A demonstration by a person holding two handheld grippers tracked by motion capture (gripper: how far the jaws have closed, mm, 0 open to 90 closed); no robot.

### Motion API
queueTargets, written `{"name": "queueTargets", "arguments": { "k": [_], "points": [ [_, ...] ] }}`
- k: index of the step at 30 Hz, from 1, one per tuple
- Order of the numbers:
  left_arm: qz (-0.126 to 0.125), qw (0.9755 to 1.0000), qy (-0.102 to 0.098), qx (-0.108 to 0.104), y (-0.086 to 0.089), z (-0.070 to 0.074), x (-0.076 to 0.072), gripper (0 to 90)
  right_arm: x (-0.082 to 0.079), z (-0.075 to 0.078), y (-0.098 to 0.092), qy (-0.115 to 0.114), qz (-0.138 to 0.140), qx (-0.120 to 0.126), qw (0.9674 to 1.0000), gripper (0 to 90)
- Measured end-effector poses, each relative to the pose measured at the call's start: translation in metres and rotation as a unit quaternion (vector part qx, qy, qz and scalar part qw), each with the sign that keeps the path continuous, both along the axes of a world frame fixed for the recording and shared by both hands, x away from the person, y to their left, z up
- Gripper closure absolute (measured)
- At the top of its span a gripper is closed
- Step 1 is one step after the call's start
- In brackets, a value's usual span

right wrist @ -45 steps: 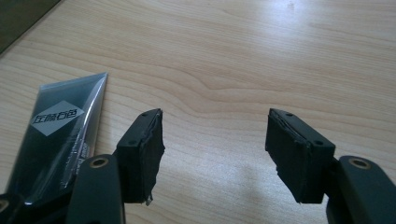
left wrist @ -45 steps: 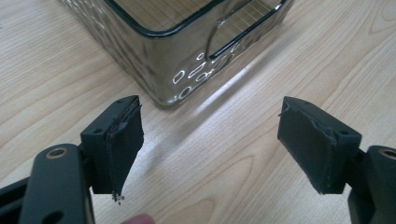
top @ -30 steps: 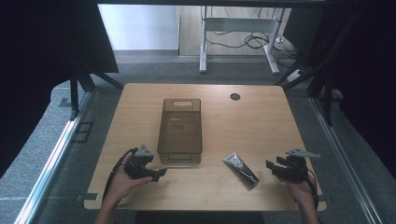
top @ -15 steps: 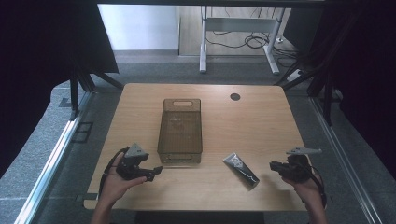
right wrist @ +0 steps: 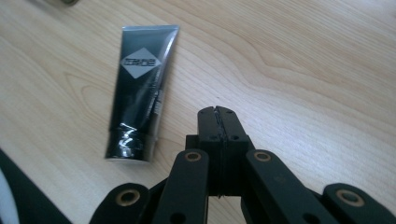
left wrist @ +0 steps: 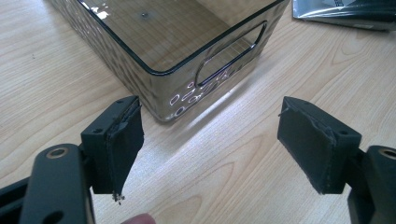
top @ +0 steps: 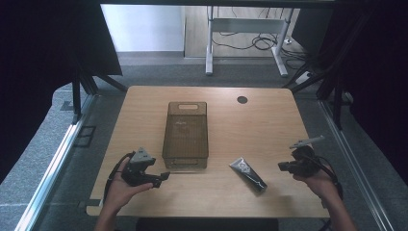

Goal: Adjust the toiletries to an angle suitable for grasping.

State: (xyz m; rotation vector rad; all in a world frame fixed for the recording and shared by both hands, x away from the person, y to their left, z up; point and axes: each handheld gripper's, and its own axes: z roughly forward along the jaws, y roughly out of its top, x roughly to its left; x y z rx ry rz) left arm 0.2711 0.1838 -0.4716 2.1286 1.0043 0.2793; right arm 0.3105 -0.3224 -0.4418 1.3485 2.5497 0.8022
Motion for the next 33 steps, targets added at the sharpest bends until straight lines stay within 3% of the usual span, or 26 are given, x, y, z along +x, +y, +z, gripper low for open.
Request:
{"name": "queueTargets", "arguments": {
  "k": [9, 20, 33],
  "points": [
    [-0.006, 1.0, 0.005, 0.002, 0.0, -0.003, 0.002, 22.6, 0.01, 0.005, 0.023, 0.029, 0.031, -0.053, 0.9977, 89.5],
    [-0.005, 1.0, 0.006, -0.006, 0.003, -0.002, 0.003, 22.6, 0.017, -0.003, 0.034, 0.05, 0.041, -0.07, 0.9954, 89.5],
    [-0.001, 1.0, 0.005, -0.008, 0.005, -0.001, 0.002, 22.6, 0.009, -0.027, 0.046, 0.082, 0.068, -0.079, 0.9911, 89.6]
  ]
}}
